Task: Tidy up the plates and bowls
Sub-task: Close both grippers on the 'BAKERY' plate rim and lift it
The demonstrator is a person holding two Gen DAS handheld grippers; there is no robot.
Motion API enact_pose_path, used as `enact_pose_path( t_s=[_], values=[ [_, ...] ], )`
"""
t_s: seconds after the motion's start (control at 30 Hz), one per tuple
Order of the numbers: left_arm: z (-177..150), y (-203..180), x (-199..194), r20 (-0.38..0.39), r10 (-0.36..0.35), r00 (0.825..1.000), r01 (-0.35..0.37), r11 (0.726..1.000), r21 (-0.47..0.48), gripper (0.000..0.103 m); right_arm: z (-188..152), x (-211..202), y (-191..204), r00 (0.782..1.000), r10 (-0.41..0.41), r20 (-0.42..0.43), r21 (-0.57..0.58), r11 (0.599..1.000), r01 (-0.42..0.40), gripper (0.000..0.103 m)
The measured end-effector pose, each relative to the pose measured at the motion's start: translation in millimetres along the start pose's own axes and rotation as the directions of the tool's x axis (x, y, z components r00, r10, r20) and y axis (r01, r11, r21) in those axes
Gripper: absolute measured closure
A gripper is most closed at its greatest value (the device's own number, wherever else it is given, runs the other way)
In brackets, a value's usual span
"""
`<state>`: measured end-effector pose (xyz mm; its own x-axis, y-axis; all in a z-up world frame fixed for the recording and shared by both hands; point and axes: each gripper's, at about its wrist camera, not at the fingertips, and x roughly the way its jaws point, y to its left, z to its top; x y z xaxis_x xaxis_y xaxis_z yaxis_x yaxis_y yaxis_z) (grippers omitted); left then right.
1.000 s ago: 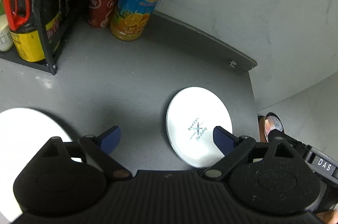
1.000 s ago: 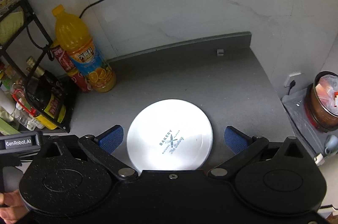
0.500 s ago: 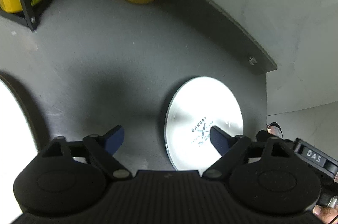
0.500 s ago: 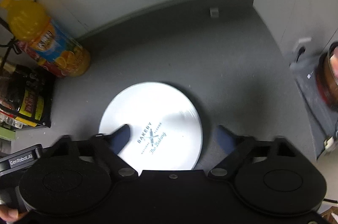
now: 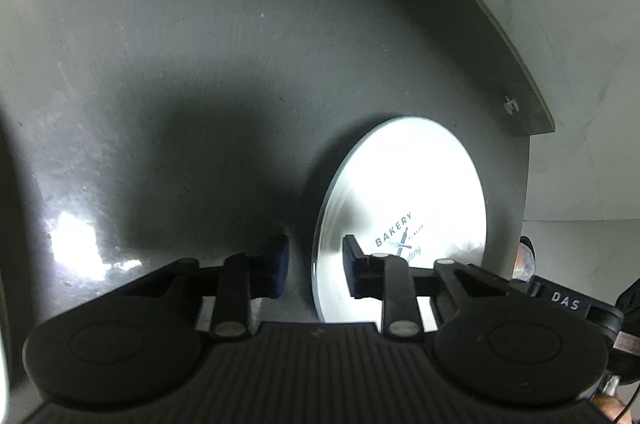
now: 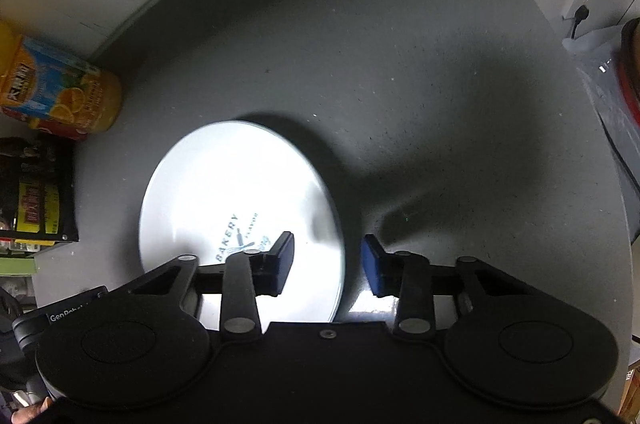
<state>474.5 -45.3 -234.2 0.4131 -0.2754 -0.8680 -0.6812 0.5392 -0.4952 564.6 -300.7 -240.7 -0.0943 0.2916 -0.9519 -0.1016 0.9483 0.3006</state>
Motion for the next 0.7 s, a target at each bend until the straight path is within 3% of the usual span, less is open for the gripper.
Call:
enact_pose_path(
  t_s=[0.13, 0.33, 0.5, 0.7],
  values=[
    [2.6, -0.1, 4.5, -0.008, -0.032, 0.999, 0.032, 0.999, -0.017, 0.084, 4.2, 10.4, 1.7, 1.0, 0.002, -0.029, -0.008, 1.0, -0.002, 0.075],
    [4.6, 3.1, 4.7, -0.016, -0.051, 0.999, 0.051, 0.998, -0.029, 0.087, 8.5, 12.3, 5.5, 0.999, 0.032, -0.007, -0.028, 0.999, -0.033, 0.081],
    [4.8, 7.0, 4.1, -0.018, -0.054, 0.998, 0.054, 0.998, -0.012, 0.094, 2.4, 7.8, 4.7, 0.999, 0.038, 0.026, -0.067, 0.997, -0.036, 0.087],
    [7.4, 12.2, -8.8, -0.008, -0.087, 0.996, 0.087, 0.996, 0.024, 0.095, -6.3, -13.9, 7.8, 0.992, 0.071, 0.103, -0.095, 0.994, -0.061, 0.094]
  ],
)
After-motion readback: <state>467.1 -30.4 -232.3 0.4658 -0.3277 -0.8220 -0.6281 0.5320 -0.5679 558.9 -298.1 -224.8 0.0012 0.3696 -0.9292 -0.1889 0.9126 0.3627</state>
